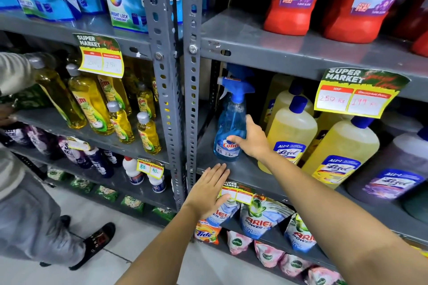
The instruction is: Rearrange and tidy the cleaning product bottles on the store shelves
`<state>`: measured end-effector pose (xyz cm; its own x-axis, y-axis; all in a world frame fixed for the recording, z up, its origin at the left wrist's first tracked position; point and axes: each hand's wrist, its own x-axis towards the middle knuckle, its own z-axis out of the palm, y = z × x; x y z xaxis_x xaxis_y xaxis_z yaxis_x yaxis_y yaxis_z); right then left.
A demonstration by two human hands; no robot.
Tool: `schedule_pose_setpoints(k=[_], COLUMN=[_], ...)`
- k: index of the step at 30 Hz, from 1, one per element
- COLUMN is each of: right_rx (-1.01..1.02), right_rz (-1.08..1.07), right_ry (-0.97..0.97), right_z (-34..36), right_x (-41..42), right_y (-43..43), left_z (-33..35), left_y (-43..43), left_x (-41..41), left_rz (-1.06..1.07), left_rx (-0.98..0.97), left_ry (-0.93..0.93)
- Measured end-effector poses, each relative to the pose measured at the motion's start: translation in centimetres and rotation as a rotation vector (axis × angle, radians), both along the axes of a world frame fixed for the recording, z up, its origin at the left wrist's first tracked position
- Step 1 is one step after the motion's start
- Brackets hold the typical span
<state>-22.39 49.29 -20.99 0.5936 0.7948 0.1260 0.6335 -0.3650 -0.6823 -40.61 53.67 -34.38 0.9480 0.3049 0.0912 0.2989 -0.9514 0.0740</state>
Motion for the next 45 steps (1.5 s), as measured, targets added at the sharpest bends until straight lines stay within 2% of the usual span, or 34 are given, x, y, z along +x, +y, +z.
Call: schedule_pose_setpoints(k=[15,35,45], right_rx=[0.013,0.019,0.027], right_rz=[0.054,0.108,0.093], right_ry=[0.028,0.094,0.104], right_z=[0.1,-0.2,-0.3], right_x=[0.3,0.5,0.1], right_y=[0.1,1.3,1.0], left_z=[0.0,-0.1,0.3], left_y=[-0.3,0.1,0.0], left_x=[0.1,0.0,0.1], left_rz=[0.008,-0.007,0.006], left_rx=[0.059,0.041,0.049], left_ry=[0.030,0.024,0.087])
